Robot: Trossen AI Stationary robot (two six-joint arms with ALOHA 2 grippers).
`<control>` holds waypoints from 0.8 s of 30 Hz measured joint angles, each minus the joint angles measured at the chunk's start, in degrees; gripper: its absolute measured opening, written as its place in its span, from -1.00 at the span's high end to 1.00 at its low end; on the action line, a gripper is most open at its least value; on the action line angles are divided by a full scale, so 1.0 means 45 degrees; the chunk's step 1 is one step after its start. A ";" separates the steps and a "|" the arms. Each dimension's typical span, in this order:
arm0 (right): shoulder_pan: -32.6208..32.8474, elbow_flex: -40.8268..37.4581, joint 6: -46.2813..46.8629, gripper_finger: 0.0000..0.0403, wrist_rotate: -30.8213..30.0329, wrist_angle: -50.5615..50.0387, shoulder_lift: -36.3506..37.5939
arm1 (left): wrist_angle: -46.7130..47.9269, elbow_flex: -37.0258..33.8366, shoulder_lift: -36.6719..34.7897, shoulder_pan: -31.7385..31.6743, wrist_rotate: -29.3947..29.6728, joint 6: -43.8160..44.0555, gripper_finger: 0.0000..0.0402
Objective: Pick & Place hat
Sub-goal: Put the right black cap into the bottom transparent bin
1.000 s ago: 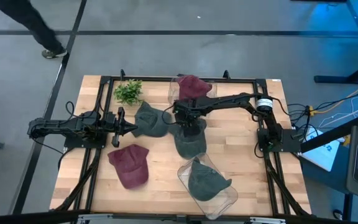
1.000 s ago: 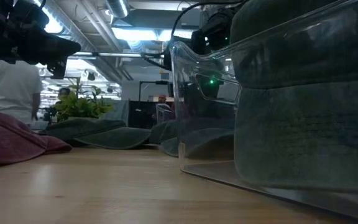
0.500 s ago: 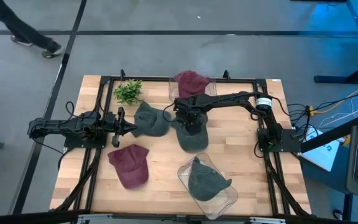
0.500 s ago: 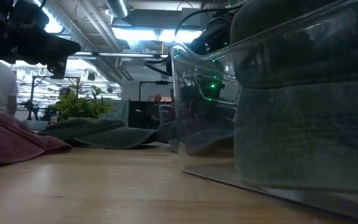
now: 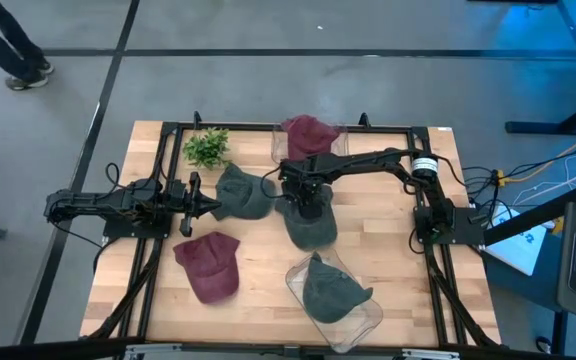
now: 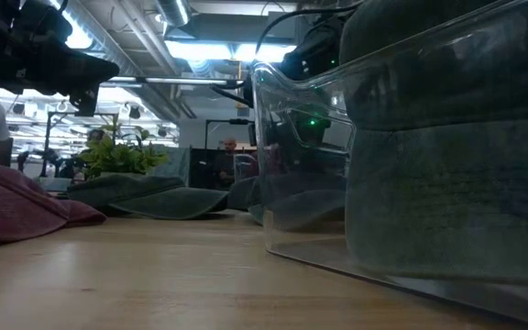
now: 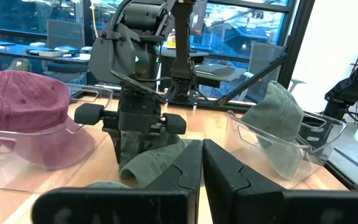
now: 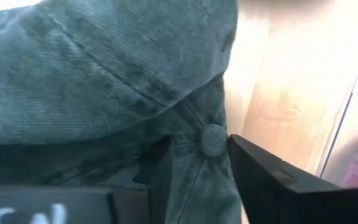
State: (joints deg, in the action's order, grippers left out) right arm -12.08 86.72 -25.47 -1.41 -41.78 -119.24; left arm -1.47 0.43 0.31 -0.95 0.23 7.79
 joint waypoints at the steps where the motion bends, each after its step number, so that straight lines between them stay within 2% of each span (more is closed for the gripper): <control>1: 0.0000 0.0000 0.0000 0.31 0.0005 0.0005 0.0005 | 0.0003 0.0000 0.0001 -0.0004 0.0001 0.0000 0.94; 11: -0.0002 0.0015 -0.0010 0.96 -0.0078 0.0083 0.0039 | -0.0001 0.0005 -0.0004 0.0000 -0.0003 0.0000 0.96; 18: 0.0000 0.0015 -0.0011 0.90 -0.0205 0.0068 0.0039 | 0.0001 0.0005 0.0000 -0.0004 -0.0004 0.0000 0.95; 24: 0.0000 0.0015 -0.0015 0.82 -0.1317 0.0054 0.0039 | 0.0001 0.0005 -0.0002 0.0001 -0.0002 0.0000 0.94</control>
State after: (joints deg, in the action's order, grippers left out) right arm -12.08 86.78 -25.54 -7.34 -41.54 -119.07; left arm -1.47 0.45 0.30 -0.95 0.22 7.79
